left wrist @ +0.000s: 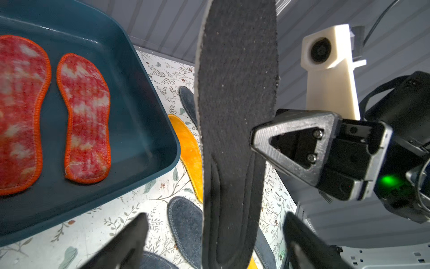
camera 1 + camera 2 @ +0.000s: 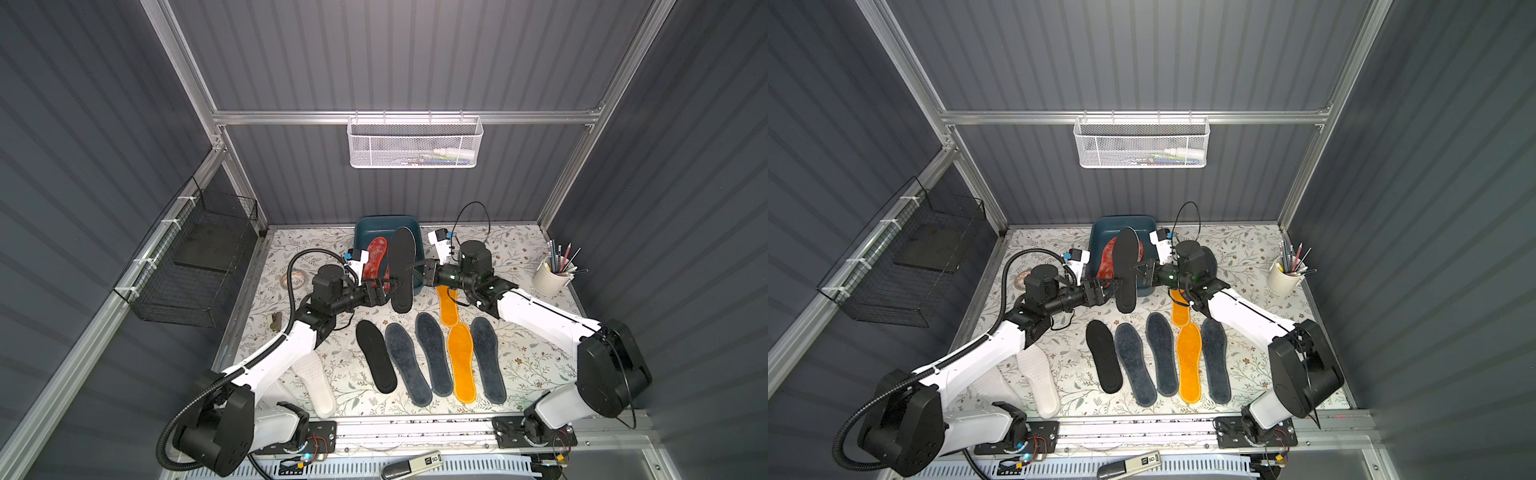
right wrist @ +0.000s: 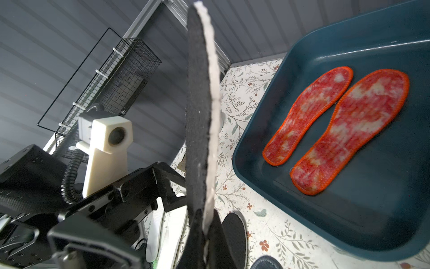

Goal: Put the insoles into the storage box
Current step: Place the insole in the storage box.

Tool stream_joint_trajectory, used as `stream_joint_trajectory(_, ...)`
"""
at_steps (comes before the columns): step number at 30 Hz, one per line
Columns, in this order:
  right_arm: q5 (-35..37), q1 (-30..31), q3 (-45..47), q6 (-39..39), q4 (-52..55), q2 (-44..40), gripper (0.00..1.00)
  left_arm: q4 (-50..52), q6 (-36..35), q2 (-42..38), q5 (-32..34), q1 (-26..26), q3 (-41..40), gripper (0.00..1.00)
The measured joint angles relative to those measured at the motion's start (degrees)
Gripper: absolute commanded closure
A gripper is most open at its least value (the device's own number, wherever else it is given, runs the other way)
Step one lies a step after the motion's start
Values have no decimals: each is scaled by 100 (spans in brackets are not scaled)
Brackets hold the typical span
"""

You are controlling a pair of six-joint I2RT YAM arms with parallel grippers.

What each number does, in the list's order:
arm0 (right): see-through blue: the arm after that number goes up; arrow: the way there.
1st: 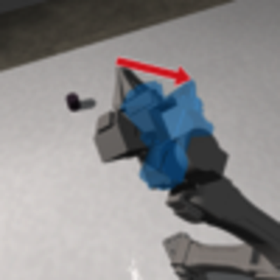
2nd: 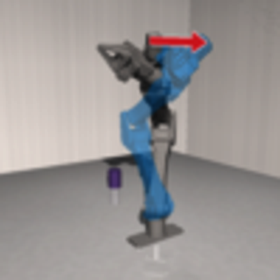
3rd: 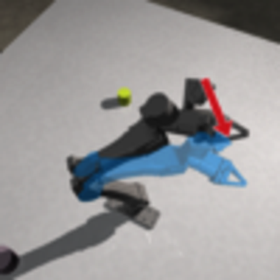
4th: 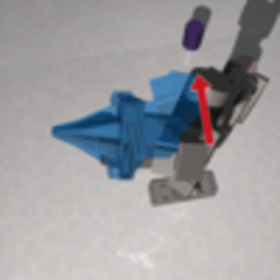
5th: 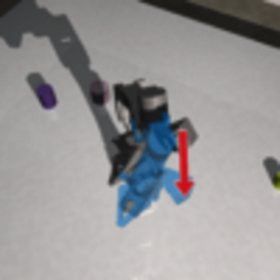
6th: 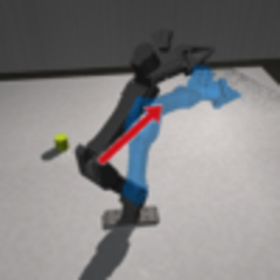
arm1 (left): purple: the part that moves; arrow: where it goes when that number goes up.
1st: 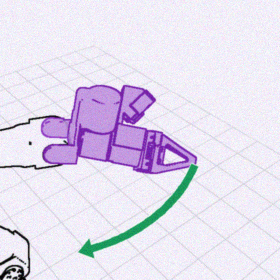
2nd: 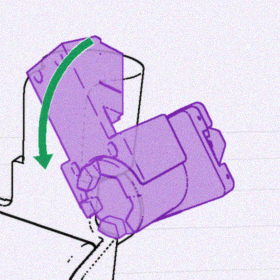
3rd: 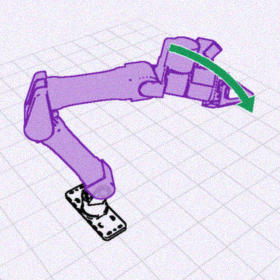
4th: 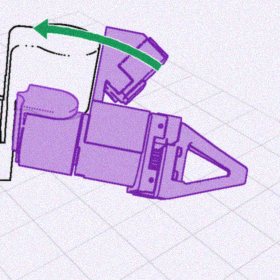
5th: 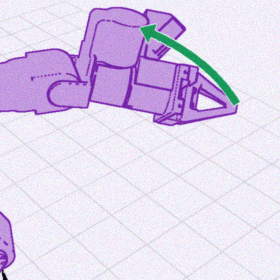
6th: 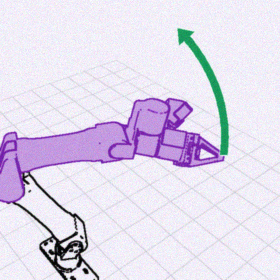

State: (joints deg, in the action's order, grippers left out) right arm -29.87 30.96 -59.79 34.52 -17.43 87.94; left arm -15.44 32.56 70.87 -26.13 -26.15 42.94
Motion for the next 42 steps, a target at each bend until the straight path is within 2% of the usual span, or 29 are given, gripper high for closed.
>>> stream_joint_trajectory(3, 160, 0, -306, 26, 81, 166, 100, 243, 0, -459, 588, 0, -76, 0)
stream_joint_trajectory(10, 444, 0, -1270, 94, 450, 918, 100, 1279, 28, -2050, 2413, 0, -625, 0)
stream_joint_trajectory(15, 629, 0, -2046, 31, 658, 1650, 100, 2076, 153, -2726, 3108, 0, -931, 0)
stream_joint_trajectory(25, 916, -2, -3620, -131, 1091, 3165, 100, 2990, 490, -3237, 3521, 0, -1080, 0)
stream_joint_trajectory(34, 935, -4, -5016, -221, 1543, 4376, 100, 3259, 868, -3578, 3624, 0, -1281, 1)
stream_joint_trajectory(42, 824, 2, -5683, -308, 1871, 5042, 100, 3390, 1060, -3560, 3626, 0, -1335, 0)
